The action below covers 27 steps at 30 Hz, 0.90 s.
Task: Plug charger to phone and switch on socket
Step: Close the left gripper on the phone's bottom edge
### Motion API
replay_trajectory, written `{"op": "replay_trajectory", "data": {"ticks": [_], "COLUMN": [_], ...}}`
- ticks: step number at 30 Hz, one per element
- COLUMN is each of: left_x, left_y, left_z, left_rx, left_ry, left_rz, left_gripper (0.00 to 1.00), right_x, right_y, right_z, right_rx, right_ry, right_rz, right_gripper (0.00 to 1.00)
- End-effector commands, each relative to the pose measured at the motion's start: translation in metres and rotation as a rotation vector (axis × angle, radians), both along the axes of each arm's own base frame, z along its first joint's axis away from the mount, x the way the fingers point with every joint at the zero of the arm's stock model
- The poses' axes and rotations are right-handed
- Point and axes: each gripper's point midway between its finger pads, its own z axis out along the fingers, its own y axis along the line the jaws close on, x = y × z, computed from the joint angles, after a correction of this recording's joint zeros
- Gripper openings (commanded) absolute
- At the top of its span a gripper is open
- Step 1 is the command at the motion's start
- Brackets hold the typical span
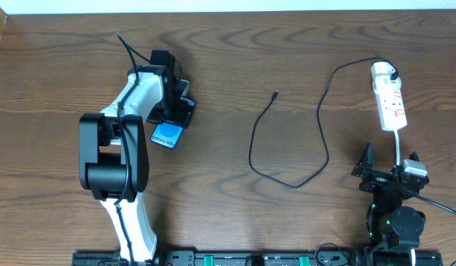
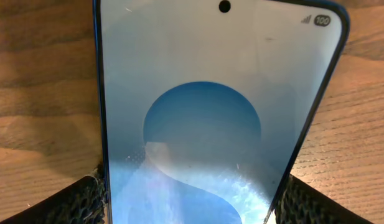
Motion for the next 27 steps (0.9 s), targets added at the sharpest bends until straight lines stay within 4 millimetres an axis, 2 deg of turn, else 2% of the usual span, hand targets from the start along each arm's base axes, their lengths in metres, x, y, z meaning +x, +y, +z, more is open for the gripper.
{"op": "replay_trajectory", "data": {"ticks": [1,4,12,27], "left_x": [-0.021,-0.021,-0.016,0.007], "left_y": [-0.003,-0.003,-0.004,-0.006], "left_z": [-0.049,-0.049,-0.044,0.013], "left_rx": [-0.029,-0.028,-0.029,-0.048], "left_ry": [0.105,0.104,0.089,-0.039], "left_rz": [0.000,0.000,0.000,0.112], "left_gripper": [0.76,0.72,0.72,0.71], "right_x": [0.000,0.000,0.000,0.000], "right_y": [0.002,0.002,0.002,0.002], "right_z": [0.000,0.000,0.000,0.000], "right_rx": [-0.016,-0.016,-0.016,-0.016], "right_ry": [0.002,0.002,0.002,0.002], "right_rz": [0.009,0.009,0.009,0.009], "right_gripper": [0.99,0.99,0.99,0.99]}}
